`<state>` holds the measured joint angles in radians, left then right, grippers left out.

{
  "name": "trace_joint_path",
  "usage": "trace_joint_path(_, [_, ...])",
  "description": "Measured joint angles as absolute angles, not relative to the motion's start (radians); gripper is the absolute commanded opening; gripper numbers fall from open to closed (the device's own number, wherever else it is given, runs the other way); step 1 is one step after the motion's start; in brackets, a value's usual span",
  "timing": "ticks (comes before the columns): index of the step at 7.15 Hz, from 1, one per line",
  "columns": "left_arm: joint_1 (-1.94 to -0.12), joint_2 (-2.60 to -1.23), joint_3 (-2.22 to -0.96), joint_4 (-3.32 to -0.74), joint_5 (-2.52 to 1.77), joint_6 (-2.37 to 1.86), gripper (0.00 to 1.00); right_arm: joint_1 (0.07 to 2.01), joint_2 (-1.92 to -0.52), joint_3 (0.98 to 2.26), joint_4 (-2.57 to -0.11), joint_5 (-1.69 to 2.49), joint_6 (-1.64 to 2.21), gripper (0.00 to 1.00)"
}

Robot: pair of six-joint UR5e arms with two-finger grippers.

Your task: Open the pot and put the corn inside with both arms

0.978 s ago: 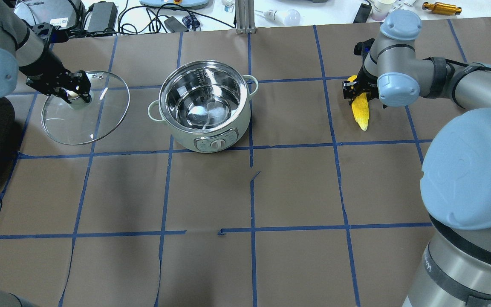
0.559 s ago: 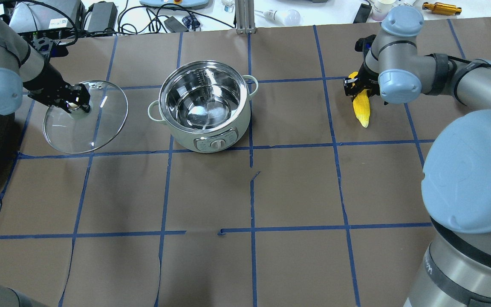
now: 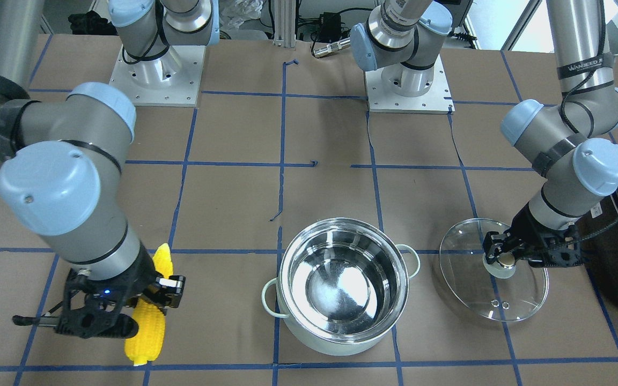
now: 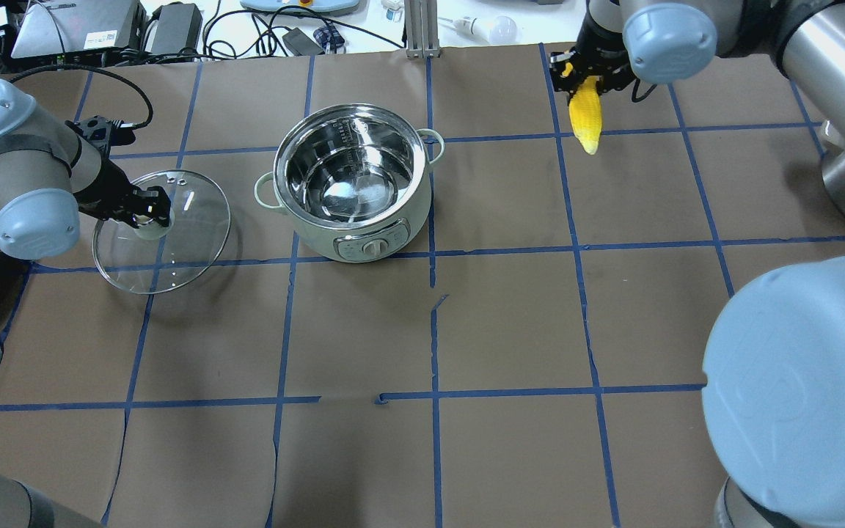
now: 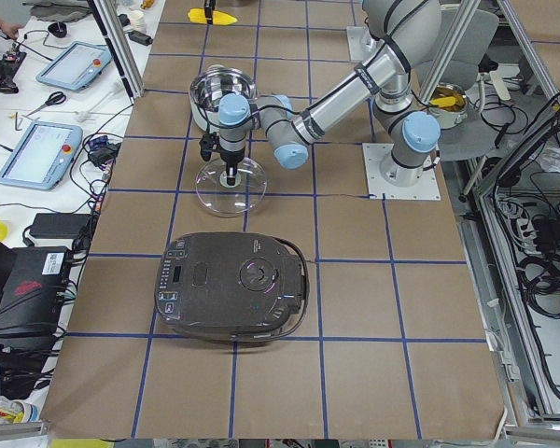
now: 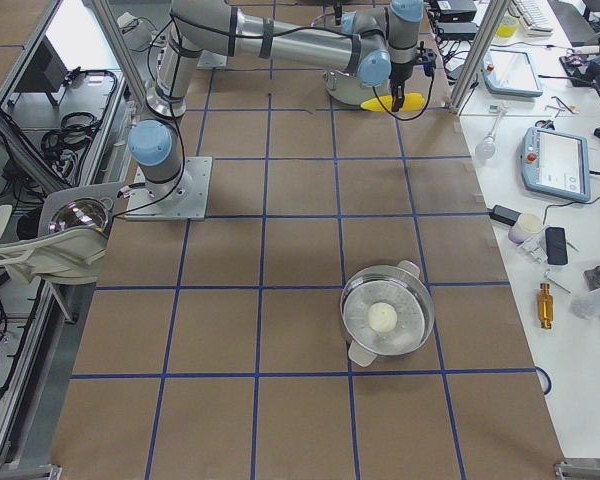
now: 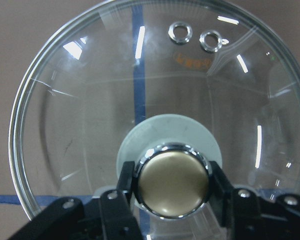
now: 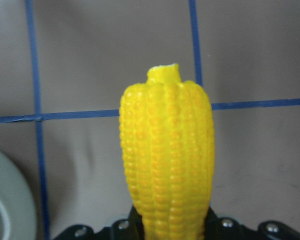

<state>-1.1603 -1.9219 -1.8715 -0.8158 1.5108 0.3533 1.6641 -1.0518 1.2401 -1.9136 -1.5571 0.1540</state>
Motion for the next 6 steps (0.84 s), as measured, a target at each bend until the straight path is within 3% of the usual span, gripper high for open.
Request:
trace_joint_path(2, [-1.138, -1.925, -1.882, -0.814, 1.511, 0.295, 0.05, 1.79, -1.047, 1.209, -1.9, -1.556, 0.328, 0.04])
trace_joint_path(4, [-1.133, -1.928, -1.897, -0.813, 1.51, 0.261, 0.15, 1.924, -0.997, 1.172, -1.908, -1.556, 0.435, 0.05])
trace_joint_path(6, [-1.131, -1.932, -1.897, -0.807, 1.51, 0.263, 0.36, 2.004, -0.892, 1.061, -1.911, -1.556, 0.497, 0.06])
